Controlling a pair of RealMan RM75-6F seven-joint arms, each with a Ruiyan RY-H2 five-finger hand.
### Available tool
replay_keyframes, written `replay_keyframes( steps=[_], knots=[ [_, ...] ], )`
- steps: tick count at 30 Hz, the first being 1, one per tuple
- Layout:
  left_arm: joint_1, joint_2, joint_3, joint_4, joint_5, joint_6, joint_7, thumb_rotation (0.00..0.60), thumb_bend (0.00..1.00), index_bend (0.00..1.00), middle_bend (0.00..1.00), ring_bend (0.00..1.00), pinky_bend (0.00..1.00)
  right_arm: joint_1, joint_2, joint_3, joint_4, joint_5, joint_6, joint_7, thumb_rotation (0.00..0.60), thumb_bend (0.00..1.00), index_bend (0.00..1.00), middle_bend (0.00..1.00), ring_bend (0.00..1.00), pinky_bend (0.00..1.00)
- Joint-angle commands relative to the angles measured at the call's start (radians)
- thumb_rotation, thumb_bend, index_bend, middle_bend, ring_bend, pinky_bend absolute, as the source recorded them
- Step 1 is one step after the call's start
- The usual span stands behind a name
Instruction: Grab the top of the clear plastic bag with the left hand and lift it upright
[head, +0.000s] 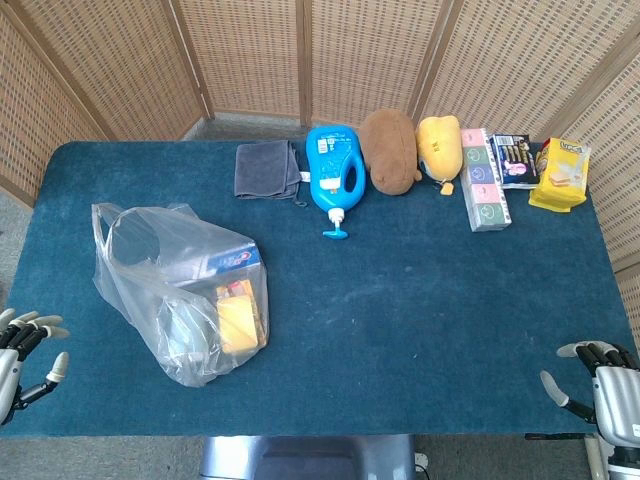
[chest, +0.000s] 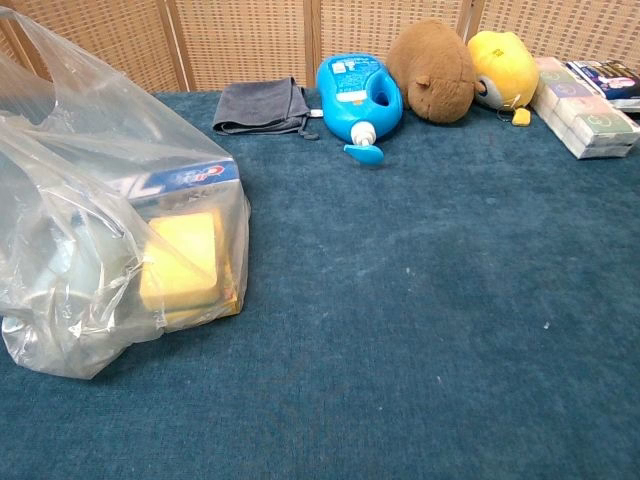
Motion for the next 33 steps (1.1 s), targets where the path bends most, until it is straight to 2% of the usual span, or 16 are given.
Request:
replay_keyframes(
  steps=[1,14,21,27,33],
  knots=[
    [-0.002,-0.002,0.0,-0.001,-0.001,-0.005,0.002,0.0,0.37,0.36,0.27,0.15,0.0,0.001,0.0,0.001,0.0,0.002,-0.001,-0.003,0.034,0.32,0.42,0.42,0.32,0.24],
    [-0.007,0.005,-0.004,-0.006,-0.011,-0.012,-0.011,0.0,0.37,0.36,0.27,0.15,0.0,0.004,-0.002,0.003,0.002,0.005,-0.006,-0.002,0.034,0.32,0.42,0.42,0.32,0.24],
    [-0.009,0.036,-0.011,-0.028,-0.018,-0.011,-0.088,0.0,0.37,0.36,0.27,0.15,0.0,0.006,-0.004,0.003,0.007,0.007,-0.012,0.005,0.034,0.32,0.42,0.42,0.32,0.24],
    [-0.02,0.109,-0.029,-0.056,-0.043,-0.022,-0.281,0.0,0.37,0.36,0.27,0.15,0.0,0.007,-0.006,0.004,0.019,0.01,-0.014,0.02,0.031,0.32,0.42,0.42,0.32,0.24],
    [-0.05,0.205,-0.035,-0.054,-0.064,-0.1,-0.622,0.0,0.36,0.36,0.27,0.15,0.0,0.009,-0.01,0.004,0.031,0.012,-0.019,0.032,0.032,0.32,0.42,0.42,0.32,0.24]
  ],
)
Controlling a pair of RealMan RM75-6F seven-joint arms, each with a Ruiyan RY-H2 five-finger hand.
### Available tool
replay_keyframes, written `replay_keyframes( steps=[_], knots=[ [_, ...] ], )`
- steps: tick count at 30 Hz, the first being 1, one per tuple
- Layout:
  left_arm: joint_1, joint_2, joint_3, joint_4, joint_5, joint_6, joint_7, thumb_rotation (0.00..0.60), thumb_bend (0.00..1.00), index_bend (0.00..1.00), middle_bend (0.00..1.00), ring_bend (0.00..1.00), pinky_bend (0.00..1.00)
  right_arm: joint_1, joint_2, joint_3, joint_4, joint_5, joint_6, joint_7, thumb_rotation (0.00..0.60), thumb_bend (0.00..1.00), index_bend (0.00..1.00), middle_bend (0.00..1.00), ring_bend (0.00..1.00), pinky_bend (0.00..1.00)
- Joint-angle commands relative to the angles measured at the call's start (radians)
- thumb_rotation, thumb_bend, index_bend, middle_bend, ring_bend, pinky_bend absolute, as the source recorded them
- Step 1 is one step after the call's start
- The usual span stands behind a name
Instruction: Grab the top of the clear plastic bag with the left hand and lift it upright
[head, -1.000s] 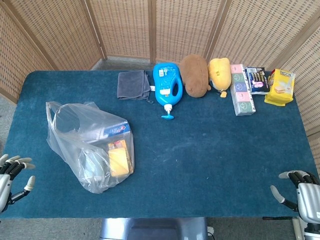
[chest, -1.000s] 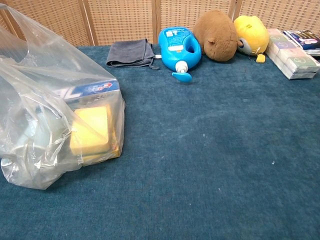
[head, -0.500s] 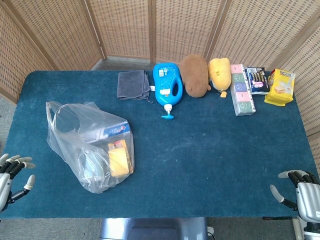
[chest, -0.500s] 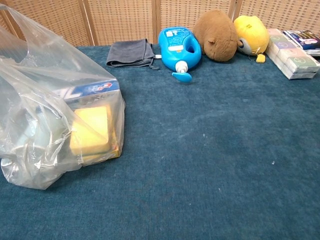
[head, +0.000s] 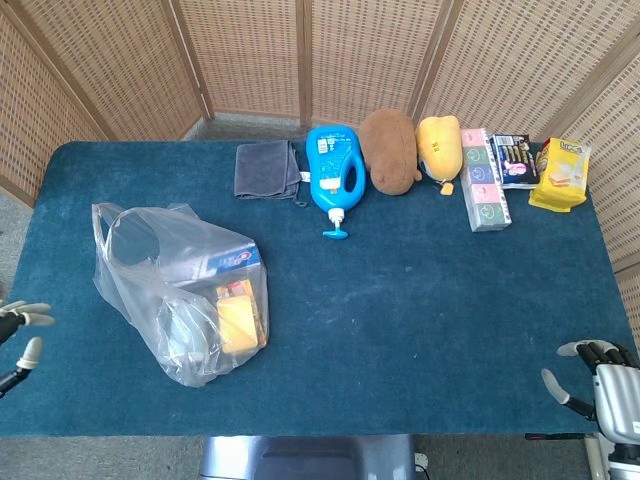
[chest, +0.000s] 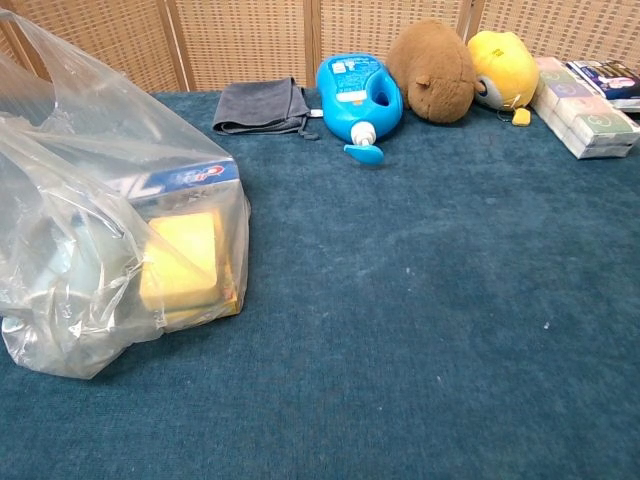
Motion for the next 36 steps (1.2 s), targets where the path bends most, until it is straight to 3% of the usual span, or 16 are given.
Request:
replay_keyframes(
  steps=[1,5,7,9,11,19,28,36],
  knots=[
    [-0.03,0.098,-0.009,0.002,-0.022,-0.075,-0.311,0.0,0.35,0.36,0.27,0.15,0.0,0.001,-0.001,0.001,0.003,0.001,-0.001,0.004,0.033,0.32,0.42,0.42,0.32,0.24],
    [-0.055,0.132,-0.011,0.041,-0.037,-0.143,-0.522,0.0,0.27,0.36,0.27,0.15,0.01,0.004,-0.003,0.002,0.007,0.002,-0.004,0.006,0.033,0.32,0.42,0.42,0.32,0.24],
    [-0.073,0.145,-0.01,0.063,-0.034,-0.185,-0.631,0.0,0.25,0.36,0.27,0.15,0.07,0.005,-0.002,0.003,0.007,0.002,-0.006,0.004,0.033,0.32,0.42,0.42,0.32,0.24],
    [-0.093,0.157,-0.009,0.083,-0.027,-0.228,-0.755,0.0,0.25,0.36,0.27,0.15,0.2,0.007,-0.003,0.004,0.007,0.003,-0.007,0.003,0.034,0.32,0.42,0.42,0.32,0.24],
    [-0.114,0.166,-0.008,0.115,-0.013,-0.269,-0.87,0.0,0.25,0.36,0.27,0.15,0.24,0.007,-0.004,0.004,0.006,0.005,-0.009,0.002,0.033,0.32,0.42,0.42,0.32,0.24],
    [-0.185,0.153,-0.012,0.225,0.019,-0.372,-1.203,0.0,0.25,0.36,0.27,0.15,0.24,0.013,-0.009,0.006,0.005,0.016,-0.021,-0.013,0.036,0.32,0.42,0.42,0.32,0.24],
    [-0.253,0.131,-0.005,0.337,0.063,-0.433,-1.417,0.0,0.28,0.34,0.27,0.16,0.23,0.018,-0.016,0.009,0.008,0.03,-0.034,-0.023,0.036,0.32,0.42,0.42,0.32,0.24],
    [-0.324,0.083,0.021,0.468,0.156,-0.445,-1.598,0.0,0.29,0.24,0.24,0.14,0.09,0.027,-0.016,0.014,0.004,0.033,-0.043,-0.038,0.033,0.32,0.42,0.42,0.32,0.24]
  ],
)
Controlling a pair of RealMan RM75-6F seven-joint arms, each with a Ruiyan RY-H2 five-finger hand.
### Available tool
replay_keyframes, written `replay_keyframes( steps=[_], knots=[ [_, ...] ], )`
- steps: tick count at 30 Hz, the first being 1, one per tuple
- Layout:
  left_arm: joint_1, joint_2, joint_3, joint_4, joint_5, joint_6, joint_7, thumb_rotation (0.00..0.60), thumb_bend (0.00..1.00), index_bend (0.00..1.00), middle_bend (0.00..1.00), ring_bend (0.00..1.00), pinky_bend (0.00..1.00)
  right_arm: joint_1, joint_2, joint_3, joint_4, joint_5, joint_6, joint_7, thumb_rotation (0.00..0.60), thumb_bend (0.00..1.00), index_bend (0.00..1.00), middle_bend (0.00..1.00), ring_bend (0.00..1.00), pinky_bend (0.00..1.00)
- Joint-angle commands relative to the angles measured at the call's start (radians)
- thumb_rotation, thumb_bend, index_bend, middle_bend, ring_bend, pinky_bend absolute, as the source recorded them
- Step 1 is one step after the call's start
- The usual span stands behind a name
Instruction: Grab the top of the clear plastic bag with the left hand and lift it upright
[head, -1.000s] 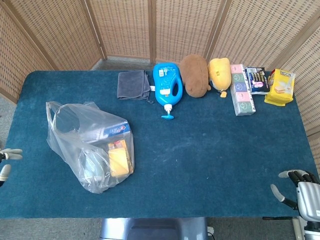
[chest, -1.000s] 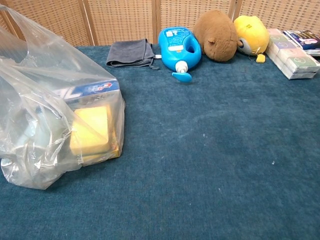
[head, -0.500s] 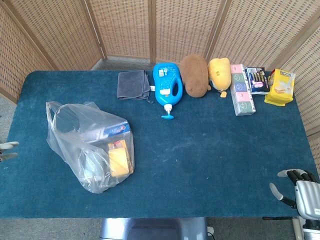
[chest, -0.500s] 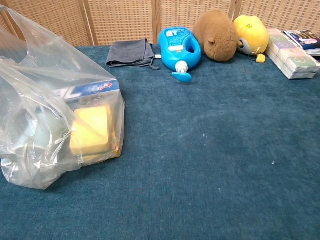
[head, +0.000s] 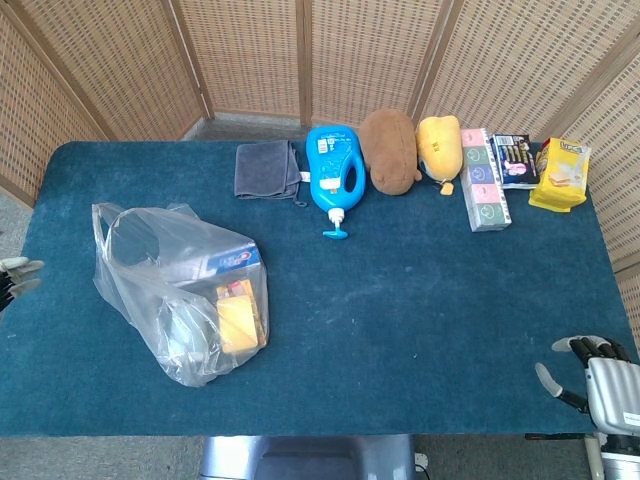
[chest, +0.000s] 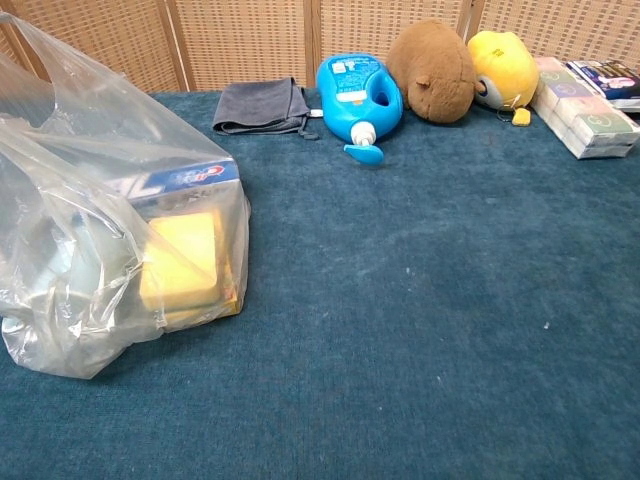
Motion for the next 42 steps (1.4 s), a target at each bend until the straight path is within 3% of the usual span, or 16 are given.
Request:
replay_keyframes(
  steps=[1,11,30,35,42],
  knots=[
    [-0.044,-0.038,0.019,0.088,0.05,-0.006,-0.07,0.0,0.3,0.23,0.24,0.13,0.08,0.002,0.002,0.002,-0.004,0.002,-0.002,-0.005,0.034,0.32,0.42,0.42,0.32,0.24],
    [-0.126,-0.118,0.052,0.199,0.06,-0.043,-0.138,0.0,0.3,0.21,0.17,0.05,0.05,0.004,0.003,0.002,-0.014,0.013,-0.007,-0.026,0.034,0.32,0.42,0.42,0.32,0.24],
    [-0.204,-0.168,0.074,0.231,0.009,-0.082,-0.183,0.0,0.3,0.21,0.08,0.0,0.05,-0.003,0.005,0.002,-0.024,0.022,0.004,-0.038,0.031,0.32,0.42,0.42,0.32,0.24],
    [-0.208,-0.173,0.08,0.231,-0.004,-0.084,-0.181,0.0,0.31,0.08,0.07,0.0,0.05,-0.004,0.007,0.002,-0.023,0.025,0.005,-0.036,0.033,0.32,0.42,0.42,0.32,0.24],
    [-0.214,-0.176,0.092,0.238,-0.003,-0.077,-0.199,0.0,0.31,0.05,0.07,0.0,0.05,-0.004,0.003,0.003,-0.018,0.022,0.006,-0.031,0.033,0.32,0.42,0.42,0.32,0.24]
  ],
)
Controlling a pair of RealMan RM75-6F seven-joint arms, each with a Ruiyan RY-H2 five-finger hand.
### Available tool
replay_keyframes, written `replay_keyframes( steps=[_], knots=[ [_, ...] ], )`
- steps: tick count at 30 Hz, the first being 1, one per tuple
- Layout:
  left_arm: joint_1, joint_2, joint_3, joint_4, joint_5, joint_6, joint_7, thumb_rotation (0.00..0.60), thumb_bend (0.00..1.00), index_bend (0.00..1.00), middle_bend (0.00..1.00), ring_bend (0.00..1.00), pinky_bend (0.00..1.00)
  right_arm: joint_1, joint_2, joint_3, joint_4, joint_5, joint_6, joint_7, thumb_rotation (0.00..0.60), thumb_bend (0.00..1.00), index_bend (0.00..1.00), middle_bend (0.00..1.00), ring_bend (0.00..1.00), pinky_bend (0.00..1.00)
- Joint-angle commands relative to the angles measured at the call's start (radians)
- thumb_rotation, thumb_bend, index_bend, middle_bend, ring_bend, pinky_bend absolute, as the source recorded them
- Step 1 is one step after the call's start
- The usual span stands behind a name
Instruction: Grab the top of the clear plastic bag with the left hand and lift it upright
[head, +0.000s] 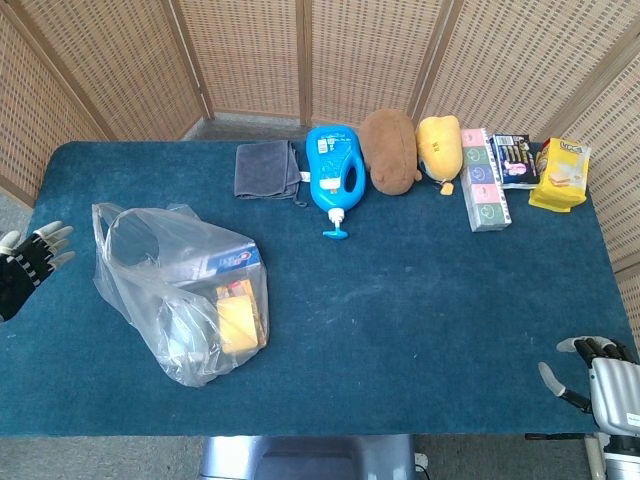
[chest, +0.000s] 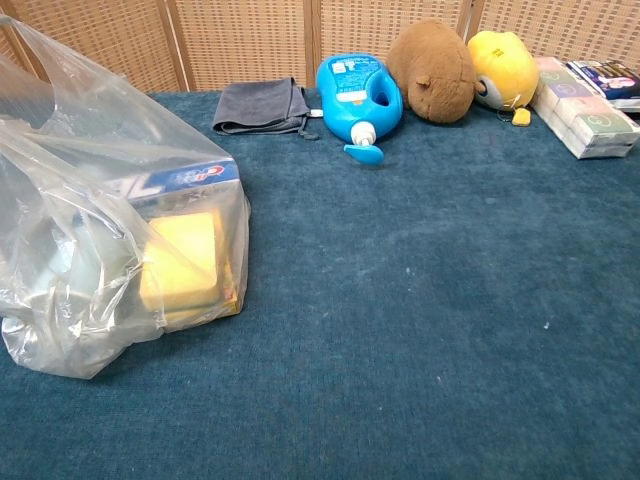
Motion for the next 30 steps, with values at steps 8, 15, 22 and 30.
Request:
replay_keyframes(
  steps=[8,15,22,30],
  knots=[
    [-0.033,-0.016,0.016,0.027,0.01,-0.024,-0.055,0.0,0.31,0.06,0.07,0.0,0.05,-0.003,0.001,0.001,0.0,-0.002,0.008,0.003,0.036,0.32,0.42,0.42,0.32,0.24],
    [-0.066,-0.034,0.026,0.037,0.032,-0.039,-0.08,0.0,0.31,0.06,0.07,0.0,0.05,-0.01,0.003,0.0,0.0,-0.002,0.018,0.006,0.035,0.32,0.42,0.42,0.32,0.24],
    [-0.114,-0.045,0.029,0.021,0.055,-0.046,-0.111,0.0,0.31,0.06,0.07,0.0,0.05,-0.015,0.006,-0.002,0.0,-0.008,0.026,0.012,0.033,0.32,0.42,0.42,0.32,0.24],
    [-0.181,-0.066,0.036,0.02,0.067,-0.096,-0.152,0.0,0.31,0.06,0.07,0.0,0.05,-0.022,0.01,-0.004,0.0,-0.012,0.037,0.017,0.031,0.32,0.42,0.42,0.32,0.24]
  ],
)
